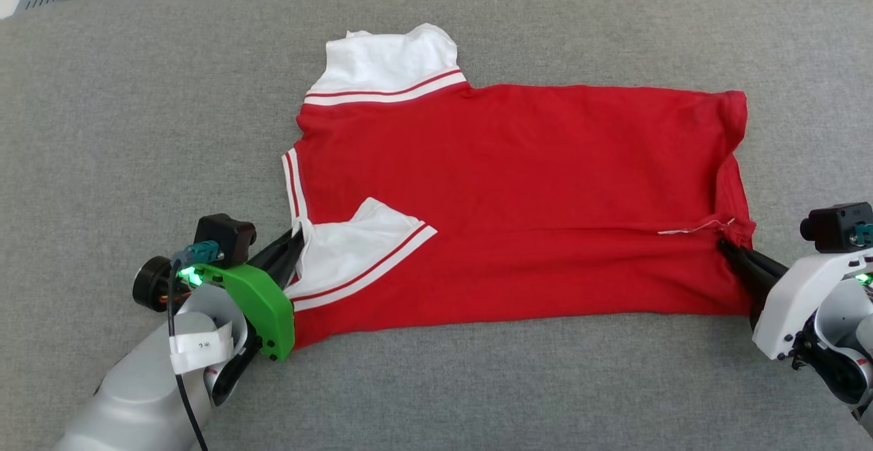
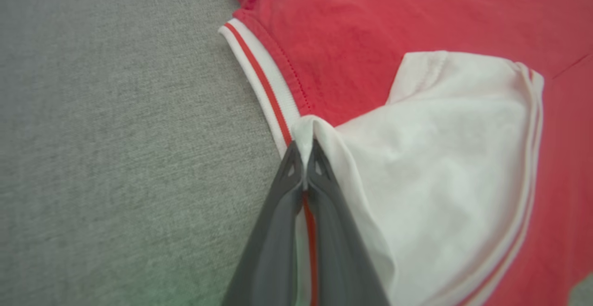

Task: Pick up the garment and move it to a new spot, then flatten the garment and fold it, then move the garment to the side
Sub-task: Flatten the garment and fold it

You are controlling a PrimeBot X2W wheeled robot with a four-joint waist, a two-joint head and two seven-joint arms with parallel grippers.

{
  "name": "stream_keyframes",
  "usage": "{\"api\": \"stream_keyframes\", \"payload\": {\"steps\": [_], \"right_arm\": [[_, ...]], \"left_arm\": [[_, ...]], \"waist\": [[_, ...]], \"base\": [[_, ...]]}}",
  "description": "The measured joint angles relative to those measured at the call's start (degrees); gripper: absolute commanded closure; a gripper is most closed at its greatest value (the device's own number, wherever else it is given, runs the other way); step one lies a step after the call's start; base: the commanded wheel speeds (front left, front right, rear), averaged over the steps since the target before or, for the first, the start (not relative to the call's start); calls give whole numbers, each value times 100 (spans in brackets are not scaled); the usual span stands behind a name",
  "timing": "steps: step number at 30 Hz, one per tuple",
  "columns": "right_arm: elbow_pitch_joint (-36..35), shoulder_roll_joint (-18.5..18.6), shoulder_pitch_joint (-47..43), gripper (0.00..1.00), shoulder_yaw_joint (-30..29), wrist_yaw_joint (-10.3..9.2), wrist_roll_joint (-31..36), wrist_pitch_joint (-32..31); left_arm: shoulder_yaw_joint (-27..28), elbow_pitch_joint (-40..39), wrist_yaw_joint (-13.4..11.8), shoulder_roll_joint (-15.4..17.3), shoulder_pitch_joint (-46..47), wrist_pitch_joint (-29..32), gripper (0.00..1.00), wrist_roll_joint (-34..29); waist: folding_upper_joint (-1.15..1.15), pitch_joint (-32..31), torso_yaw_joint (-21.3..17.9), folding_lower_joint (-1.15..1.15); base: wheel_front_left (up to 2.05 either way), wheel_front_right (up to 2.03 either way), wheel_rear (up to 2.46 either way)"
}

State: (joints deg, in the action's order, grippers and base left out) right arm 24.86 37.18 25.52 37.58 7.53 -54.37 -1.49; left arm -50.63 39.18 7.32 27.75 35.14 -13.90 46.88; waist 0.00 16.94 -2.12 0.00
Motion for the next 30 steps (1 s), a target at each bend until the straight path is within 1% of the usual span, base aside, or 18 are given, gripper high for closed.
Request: {"api": "stream_keyframes", "payload": {"steps": [1, 2, 3, 7, 13, 16, 18, 22, 25, 27, 28, 30], "right_arm": [[22, 3, 3, 72, 3, 0, 0, 30], [29, 11, 3, 27, 2, 0, -8, 54], [31, 20, 2, 0, -9, 0, -24, 90], [-65, 120, -101, 0, -111, 0, -19, 323], [-345, 269, -547, 0, -345, 0, 24, 536], [-500, 322, -706, 0, -554, 0, 68, 581], [-606, 347, -812, 0, -677, 0, 118, 577], [-776, 338, -1061, 0, -906, 0, 294, 444], [-856, 269, -1141, 0, -1025, 0, 434, 315], [-888, 191, -1153, 0, -1101, 0, 498, 240], [-933, 112, -1162, 0, -1162, 0, 569, 164], [-975, 46, -1168, 0, -1223, 0, 659, 87]], "left_arm": [[-56, 64, 0, -20, 36, -20, 94, 74], [-92, 118, 0, -34, 60, -23, 50, 152], [-127, 152, 0, -42, 78, -24, 0, 171], [-311, 189, 0, 24, 143, -24, 0, 225], [-467, 18, 1, 419, 350, -26, 0, 152], [-576, -202, 0, 597, 453, 194, 0, 162], [-664, -401, 1, 705, 558, 491, 0, 235], [-978, -914, 1, 907, 769, 1681, 0, 702], [-1125, -1204, 1, 1044, 945, 2466, 0, 1061], [-1192, -1322, 1, 1069, 1051, 2987, 0, 1366], [-1260, -1384, 1, 1074, 1119, 3463, 0, 1589], [-1344, -1371, 1, 1073, 1168, 3913, 0, 1738]], "waist": [[0, -29, 10, 0], [0, -63, 21, 0], [0, -95, 32, 0], [0, -279, 91, 0], [0, -591, 171, 0], [0, -745, 206, 0], [0, -832, 233, 0], [0, -975, 312, 0], [0, -1018, 364, 0], [0, -1028, 385, 0], [0, -1026, 388, 0], [0, -1018, 379, 0]], "base": [[0, 0, 0], [0, 0, 0], [0, 0, 0], [0, 0, 0], [0, 0, 0], [0, 0, 0], [0, 0, 0], [0, 0, 0], [0, 0, 0], [0, 0, 0], [0, 0, 0], [0, 0, 0]]}}
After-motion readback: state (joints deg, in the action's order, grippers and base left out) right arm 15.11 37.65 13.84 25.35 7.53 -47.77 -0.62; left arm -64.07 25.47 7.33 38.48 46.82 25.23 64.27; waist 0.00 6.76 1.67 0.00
